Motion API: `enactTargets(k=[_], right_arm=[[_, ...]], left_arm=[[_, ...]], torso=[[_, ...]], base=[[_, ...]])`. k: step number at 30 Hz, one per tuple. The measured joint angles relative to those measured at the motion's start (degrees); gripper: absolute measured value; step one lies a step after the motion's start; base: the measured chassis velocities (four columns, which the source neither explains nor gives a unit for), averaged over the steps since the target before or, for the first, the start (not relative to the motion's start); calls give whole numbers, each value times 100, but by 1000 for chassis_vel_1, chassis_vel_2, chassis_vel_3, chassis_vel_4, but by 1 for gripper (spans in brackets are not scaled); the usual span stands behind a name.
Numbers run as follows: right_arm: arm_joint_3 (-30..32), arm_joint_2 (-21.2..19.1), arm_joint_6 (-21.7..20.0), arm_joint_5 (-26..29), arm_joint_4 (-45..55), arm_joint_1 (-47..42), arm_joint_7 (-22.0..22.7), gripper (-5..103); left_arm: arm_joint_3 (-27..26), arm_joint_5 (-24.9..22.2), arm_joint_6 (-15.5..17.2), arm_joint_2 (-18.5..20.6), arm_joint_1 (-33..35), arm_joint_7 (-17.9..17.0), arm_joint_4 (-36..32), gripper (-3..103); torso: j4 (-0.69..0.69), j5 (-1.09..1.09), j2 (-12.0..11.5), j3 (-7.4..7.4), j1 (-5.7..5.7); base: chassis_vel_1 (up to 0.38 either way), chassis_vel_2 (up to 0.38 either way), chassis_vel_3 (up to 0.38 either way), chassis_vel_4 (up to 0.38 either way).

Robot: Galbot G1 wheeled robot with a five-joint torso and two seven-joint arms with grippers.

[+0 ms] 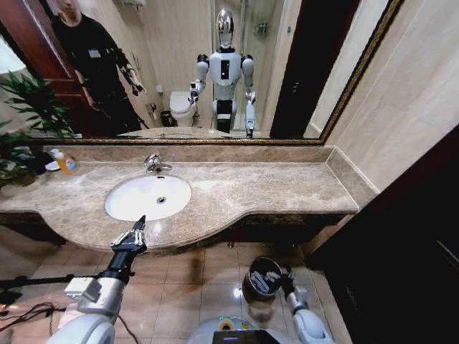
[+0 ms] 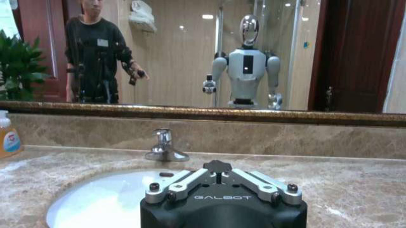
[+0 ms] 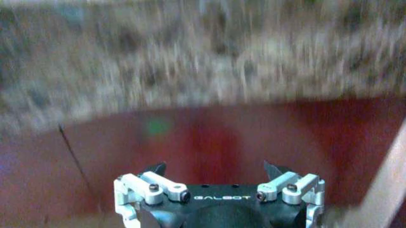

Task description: Pick up the trash from the sink and place it in the trash bin.

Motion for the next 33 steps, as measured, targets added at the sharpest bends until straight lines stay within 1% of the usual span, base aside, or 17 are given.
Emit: enactTargets(k=[1,2,4,5,7,8,10,11,12,13,15,17,18,23,31,33], right_arm=[[90,-14,-195,10,485,-140,-4,100],[90,-14,-195,10,485,-140,-4,100],[234,-3,-518,30,1360,-398,-55,100],[234,-3,-518,30,1360,-398,-55,100],[310,47,-666,72,2100,-575,-98,100],[310,47,-666,72,2100,-575,-98,100],[325,58,-779,168,2604,-667,-82,100],[328,63,-893,225,2934,-708,-34,100],[328,63,-893,225,2934,-708,-34,100],[327,62,-1005,272,3232,-736,33,100],[309,54,-1063,276,3536,-710,170,100],[299,53,-1077,276,3602,-695,204,100],[267,52,-1154,300,3797,-648,330,100],[246,55,-1284,358,4150,-580,447,100],[282,-30,-1460,340,4406,-533,504,100],[294,-63,-1486,250,4445,-502,483,100]], left_arm=[[0,0,0,0,0,0,0,0],[0,0,0,0,0,0,0,0],[0,0,0,0,0,0,0,0],[0,0,0,0,0,0,0,0],[0,0,0,0,0,0,0,0],[0,0,0,0,0,0,0,0],[0,0,0,0,0,0,0,0],[0,0,0,0,0,0,0,0],[0,0,0,0,0,0,0,0],[0,0,0,0,0,0,0,0],[0,0,0,0,0,0,0,0],[0,0,0,0,0,0,0,0],[0,0,0,0,0,0,0,0],[0,0,0,0,0,0,0,0],[0,0,0,0,0,0,0,0],[0,0,0,0,0,0,0,0]], torso=[[0,-3,0,0,0],[0,-3,0,0,0],[0,-2,0,0,0],[0,-2,0,0,0],[0,-2,0,0,0],[0,-2,0,0,0],[0,-1,0,0,0],[0,-2,0,0,0],[0,-2,0,0,0],[0,-2,0,0,0],[0,-2,0,0,0],[0,-2,0,0,0],[0,-2,0,0,0],[0,-2,0,0,0],[0,-1,0,0,0],[0,-2,0,0,0]], base=[[0,0,0,0],[0,0,0,0],[0,0,0,0],[0,0,0,0],[0,0,0,0],[0,0,0,0],[0,0,0,0],[0,0,0,0],[0,0,0,0],[0,0,0,0],[0,0,0,0],[0,0,0,0],[0,0,0,0],[0,0,0,0],[0,0,0,0],[0,0,0,0]])
